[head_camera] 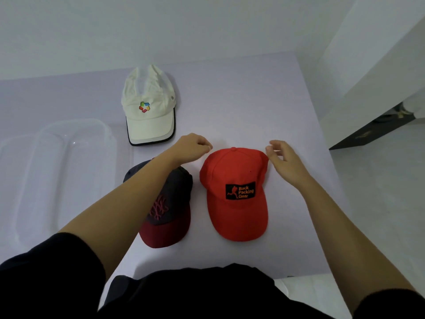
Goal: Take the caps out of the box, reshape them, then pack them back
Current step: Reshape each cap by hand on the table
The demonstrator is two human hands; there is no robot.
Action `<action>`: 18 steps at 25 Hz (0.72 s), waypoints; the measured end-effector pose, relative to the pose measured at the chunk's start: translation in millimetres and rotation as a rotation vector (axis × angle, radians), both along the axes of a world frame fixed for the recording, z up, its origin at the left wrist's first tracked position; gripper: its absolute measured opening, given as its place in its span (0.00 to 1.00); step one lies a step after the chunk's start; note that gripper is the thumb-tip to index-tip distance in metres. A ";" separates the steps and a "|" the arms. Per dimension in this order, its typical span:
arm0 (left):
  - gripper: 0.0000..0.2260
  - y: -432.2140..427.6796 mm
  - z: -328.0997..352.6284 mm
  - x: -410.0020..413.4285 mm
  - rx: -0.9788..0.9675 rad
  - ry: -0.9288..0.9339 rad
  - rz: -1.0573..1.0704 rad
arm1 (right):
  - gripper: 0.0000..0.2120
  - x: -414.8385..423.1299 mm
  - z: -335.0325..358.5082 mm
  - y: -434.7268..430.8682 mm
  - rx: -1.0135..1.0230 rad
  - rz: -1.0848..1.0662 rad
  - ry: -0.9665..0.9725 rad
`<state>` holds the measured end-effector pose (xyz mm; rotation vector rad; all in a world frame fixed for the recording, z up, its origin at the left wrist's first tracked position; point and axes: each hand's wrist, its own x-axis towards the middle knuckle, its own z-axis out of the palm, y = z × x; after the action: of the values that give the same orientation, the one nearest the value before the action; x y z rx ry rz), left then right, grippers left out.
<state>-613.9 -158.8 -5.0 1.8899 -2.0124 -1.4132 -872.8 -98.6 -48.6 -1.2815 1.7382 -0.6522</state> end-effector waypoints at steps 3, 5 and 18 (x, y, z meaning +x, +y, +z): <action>0.13 -5.1 9.2 16.1 0.077 0.024 0.052 | 0.34 20.1 3.5 42.4 0.029 -0.160 -0.011; 0.13 -2.7 8.8 17.4 0.148 0.062 0.036 | 0.47 47.7 -3.0 81.3 0.087 -0.175 -0.026; 0.16 -2.5 4.8 -5.3 0.099 -0.119 -0.101 | 0.65 99.7 -40.6 130.8 0.073 -0.158 0.267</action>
<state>-619.2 -161.3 -0.2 1.9826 -2.1579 -1.4836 -773.1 32.2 -89.2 -1.2333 2.0788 -0.5185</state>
